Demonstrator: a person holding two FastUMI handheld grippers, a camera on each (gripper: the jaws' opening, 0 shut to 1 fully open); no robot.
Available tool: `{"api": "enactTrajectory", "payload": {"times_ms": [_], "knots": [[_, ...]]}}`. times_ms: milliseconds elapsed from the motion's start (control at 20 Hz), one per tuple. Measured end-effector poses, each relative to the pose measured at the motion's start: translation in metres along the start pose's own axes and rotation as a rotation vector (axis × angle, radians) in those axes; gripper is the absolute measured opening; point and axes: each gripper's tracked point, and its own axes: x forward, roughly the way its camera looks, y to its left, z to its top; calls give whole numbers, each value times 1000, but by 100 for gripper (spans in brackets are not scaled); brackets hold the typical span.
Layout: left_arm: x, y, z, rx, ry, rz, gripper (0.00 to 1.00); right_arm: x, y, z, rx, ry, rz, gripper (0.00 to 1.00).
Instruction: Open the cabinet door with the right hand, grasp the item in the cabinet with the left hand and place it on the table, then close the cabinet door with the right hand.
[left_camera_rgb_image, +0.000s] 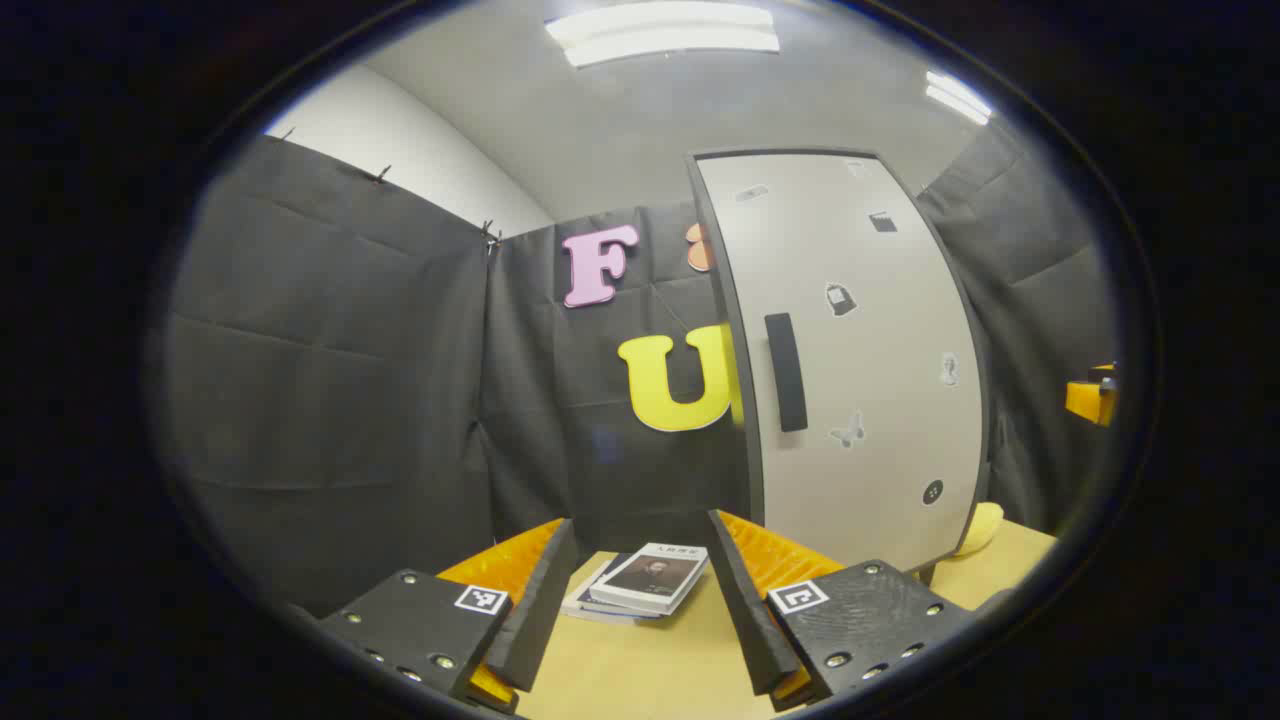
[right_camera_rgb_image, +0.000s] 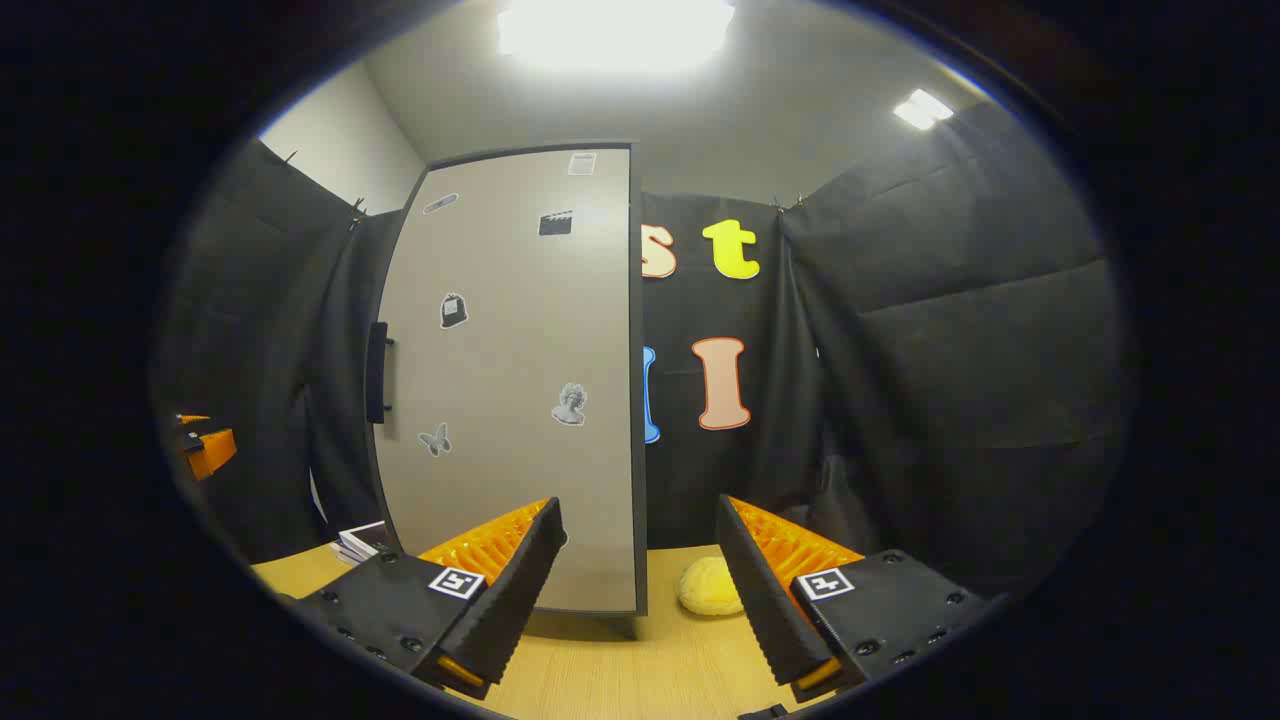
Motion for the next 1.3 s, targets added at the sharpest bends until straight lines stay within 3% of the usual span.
{"api": "enactTrajectory", "payload": {"times_ms": [800,1300], "knots": [[-6,9,4,18,-21,-3,78,1,13,12,17,-2,22,98],[-19,47,-6,28,-9,44,78,20,70,46,9,-14,132,98]]}}
